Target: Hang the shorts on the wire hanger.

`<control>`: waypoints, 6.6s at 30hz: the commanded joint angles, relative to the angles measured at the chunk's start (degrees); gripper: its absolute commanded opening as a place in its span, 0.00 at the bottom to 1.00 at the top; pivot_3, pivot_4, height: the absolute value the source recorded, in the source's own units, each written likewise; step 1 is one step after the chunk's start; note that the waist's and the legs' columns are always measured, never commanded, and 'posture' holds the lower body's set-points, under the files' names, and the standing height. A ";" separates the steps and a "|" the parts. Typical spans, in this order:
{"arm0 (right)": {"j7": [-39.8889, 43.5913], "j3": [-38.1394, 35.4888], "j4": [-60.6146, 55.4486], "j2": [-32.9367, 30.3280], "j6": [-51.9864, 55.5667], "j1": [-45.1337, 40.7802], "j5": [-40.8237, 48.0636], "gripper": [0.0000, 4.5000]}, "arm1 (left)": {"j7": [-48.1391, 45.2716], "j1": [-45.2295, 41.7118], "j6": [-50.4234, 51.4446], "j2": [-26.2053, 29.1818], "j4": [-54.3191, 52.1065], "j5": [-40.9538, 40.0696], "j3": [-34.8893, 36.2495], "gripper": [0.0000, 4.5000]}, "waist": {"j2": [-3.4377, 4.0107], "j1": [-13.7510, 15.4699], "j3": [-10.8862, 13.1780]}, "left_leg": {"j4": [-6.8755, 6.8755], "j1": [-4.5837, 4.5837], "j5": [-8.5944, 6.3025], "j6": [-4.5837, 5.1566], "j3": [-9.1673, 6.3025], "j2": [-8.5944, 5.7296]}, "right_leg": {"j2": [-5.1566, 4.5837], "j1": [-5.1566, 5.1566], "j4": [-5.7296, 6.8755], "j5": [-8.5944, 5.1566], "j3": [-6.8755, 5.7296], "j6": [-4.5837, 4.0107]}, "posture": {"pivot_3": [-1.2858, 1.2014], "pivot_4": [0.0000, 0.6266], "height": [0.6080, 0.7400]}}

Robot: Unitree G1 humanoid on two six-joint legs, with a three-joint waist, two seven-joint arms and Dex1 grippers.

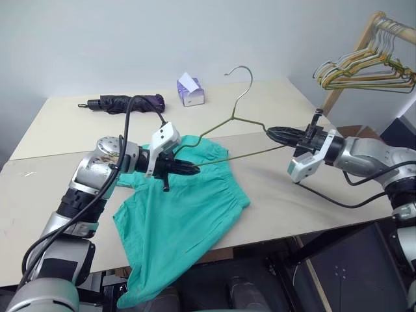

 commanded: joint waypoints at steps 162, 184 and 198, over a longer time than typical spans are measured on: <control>67.69 -8.59 -24.80 10.85 96.08 11.30 51.08 0.00 | -2.37 14.10 -21.98 5.89 -9.22 -6.73 16.20 0.99 | 0.27 6.54 -0.17 | 0.27 -0.28 -0.09 0.11 -0.18 0.03 | -0.01 -0.11 0.14 -0.02 -0.40 0.08 | 0.54 0.02 1.00; 71.86 -2.89 -58.87 0.86 104.55 12.98 49.59 0.00 | -17.78 -6.09 -43.17 2.85 17.13 6.28 5.78 0.99 | 0.26 6.24 -0.18 | 0.28 -0.33 -0.08 0.11 -0.17 0.03 | 0.01 -0.12 0.05 -0.01 -0.43 0.08 | 0.52 0.01 1.00; 74.66 -3.72 -59.53 0.71 106.86 10.20 52.58 0.00 | -18.06 -11.41 -56.38 -2.53 31.42 14.75 1.41 0.61 | 0.26 6.30 -0.18 | 0.36 -0.49 -0.09 0.12 -0.21 0.03 | 0.01 -0.23 0.06 -0.01 -0.46 0.08 | 0.52 0.00 1.00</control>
